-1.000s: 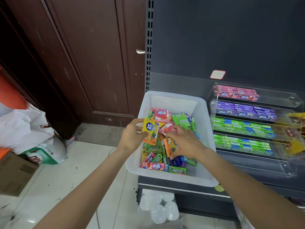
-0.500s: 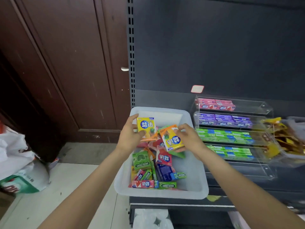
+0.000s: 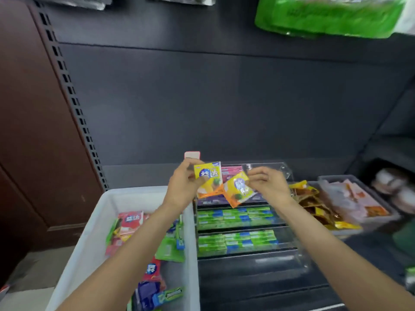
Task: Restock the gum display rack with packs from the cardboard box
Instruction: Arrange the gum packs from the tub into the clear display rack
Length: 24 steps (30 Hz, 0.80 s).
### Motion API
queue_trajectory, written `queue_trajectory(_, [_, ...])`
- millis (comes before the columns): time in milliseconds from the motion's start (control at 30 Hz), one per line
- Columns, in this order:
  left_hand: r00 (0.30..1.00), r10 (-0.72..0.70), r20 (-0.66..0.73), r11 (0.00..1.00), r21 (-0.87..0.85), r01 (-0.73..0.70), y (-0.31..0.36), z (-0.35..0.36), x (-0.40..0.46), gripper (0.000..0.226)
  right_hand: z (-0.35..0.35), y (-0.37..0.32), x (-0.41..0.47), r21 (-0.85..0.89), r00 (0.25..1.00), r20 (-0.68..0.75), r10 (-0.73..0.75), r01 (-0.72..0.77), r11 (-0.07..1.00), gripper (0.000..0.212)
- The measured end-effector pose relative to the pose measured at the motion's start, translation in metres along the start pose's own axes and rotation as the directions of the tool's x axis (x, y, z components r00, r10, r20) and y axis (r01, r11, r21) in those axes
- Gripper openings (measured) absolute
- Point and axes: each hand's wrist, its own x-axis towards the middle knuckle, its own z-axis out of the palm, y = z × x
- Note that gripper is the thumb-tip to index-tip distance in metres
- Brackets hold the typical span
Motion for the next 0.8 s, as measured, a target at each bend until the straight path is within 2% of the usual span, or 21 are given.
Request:
queue_trajectory(67, [1.000, 0.023, 0.009, 0.999, 0.022, -0.023, 0.009, 0.035, 0.014, 0.035, -0.037, 0.010, 0.022, -0.061, 0.997, -0.037, -0.067, 0.064, 0.996, 0.021])
queue_trajectory(167, [0.998, 0.056, 0.037, 0.997, 0.048, -0.058, 0.020, 0.085, 0.035, 0.033, -0.083, 0.022, 0.053, -0.185, 0.986, -0.053, -0.160, 0.148, 0.971, 0.030])
queue_trajectory(367, [0.998, 0.066, -0.022, 0.992, 0.112, -0.063, 0.027, 0.147, 0.067, 0.033, -0.134, 0.028, 0.115, -0.138, 0.961, -0.030, -0.275, 0.269, 0.953, 0.036])
queue_trajectory(467, [0.997, 0.061, -0.041, 0.984, 0.168, -0.053, 0.028, 0.161, 0.078, 0.027, -0.136, 0.032, 0.140, -0.137, 0.957, 0.039, -0.289, 0.292, 0.947, 0.030])
queue_trajectory(600, [0.998, 0.036, -0.050, 0.967, 0.255, -0.022, 0.026, 0.169, 0.086, 0.026, -0.129, 0.044, 0.152, -0.248, 0.934, 0.171, -0.313, 0.348, 0.904, 0.016])
queue_trajectory(700, [0.998, 0.027, -0.051, 0.957, 0.289, -0.011, 0.024, 0.173, 0.090, 0.027, -0.128, 0.053, 0.155, -0.377, 0.893, 0.285, -0.349, 0.439, 0.816, 0.018])
queue_trajectory(800, [0.999, 0.017, -0.048, 0.955, 0.298, -0.002, 0.022, 0.175, 0.092, 0.026, -0.134, 0.060, 0.160, -0.440, 0.878, 0.356, -0.320, 0.460, 0.771, 0.028])
